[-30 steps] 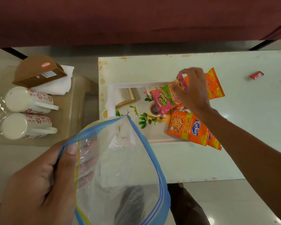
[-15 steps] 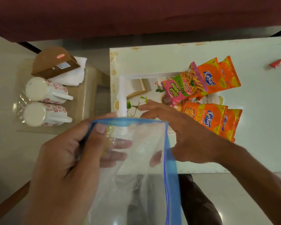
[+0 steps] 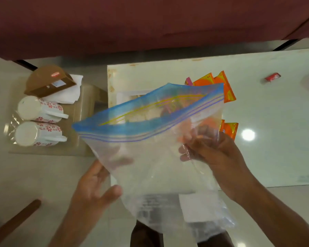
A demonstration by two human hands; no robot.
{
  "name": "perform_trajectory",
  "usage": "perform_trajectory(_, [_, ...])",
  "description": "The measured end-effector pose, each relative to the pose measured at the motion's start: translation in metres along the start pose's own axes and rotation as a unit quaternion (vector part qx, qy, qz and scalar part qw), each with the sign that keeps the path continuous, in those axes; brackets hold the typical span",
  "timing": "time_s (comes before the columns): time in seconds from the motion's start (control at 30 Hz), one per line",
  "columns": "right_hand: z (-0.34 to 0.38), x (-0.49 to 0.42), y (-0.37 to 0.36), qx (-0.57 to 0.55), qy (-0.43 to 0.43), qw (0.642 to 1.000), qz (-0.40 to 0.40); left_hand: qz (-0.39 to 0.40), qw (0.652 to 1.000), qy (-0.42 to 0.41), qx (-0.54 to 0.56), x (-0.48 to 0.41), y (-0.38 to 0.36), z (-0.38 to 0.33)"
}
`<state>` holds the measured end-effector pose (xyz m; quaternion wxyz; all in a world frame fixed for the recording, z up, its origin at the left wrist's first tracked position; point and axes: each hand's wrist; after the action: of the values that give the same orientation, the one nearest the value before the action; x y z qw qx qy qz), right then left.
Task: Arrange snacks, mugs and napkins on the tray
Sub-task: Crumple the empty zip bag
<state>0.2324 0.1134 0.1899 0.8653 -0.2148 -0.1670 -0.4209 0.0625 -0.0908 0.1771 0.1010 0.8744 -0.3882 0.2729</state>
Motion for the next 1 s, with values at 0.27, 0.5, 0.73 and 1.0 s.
perform_trajectory(0.27, [0.021,0.045,0.068,0.221,-0.187,0.956,0.038,-0.295,0.953,-0.012,0.071,0.023,-0.056,-0.016])
perform_trajectory(0.5, [0.052,0.095,0.082,0.104,-0.169,0.976,-0.093,-0.179,0.977,0.016,0.114,0.063,-0.087,-0.036])
perform_trajectory(0.73, [0.109,0.158,0.101,0.116,-0.083,0.99,0.014,-0.012,0.974,-0.089,-0.207,0.12,-0.096,-0.078])
perform_trajectory(1.0, [0.134,0.211,0.109,0.379,0.177,0.907,-0.042,0.126,0.922,-0.123,-0.345,0.123,-0.139,-0.126])
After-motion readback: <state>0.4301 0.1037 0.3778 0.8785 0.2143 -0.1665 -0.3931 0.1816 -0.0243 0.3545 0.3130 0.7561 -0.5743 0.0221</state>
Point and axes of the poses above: each hand's wrist, its own x-axis away from the middle knuckle, its own y-axis out of the back of the hand, z = x × y
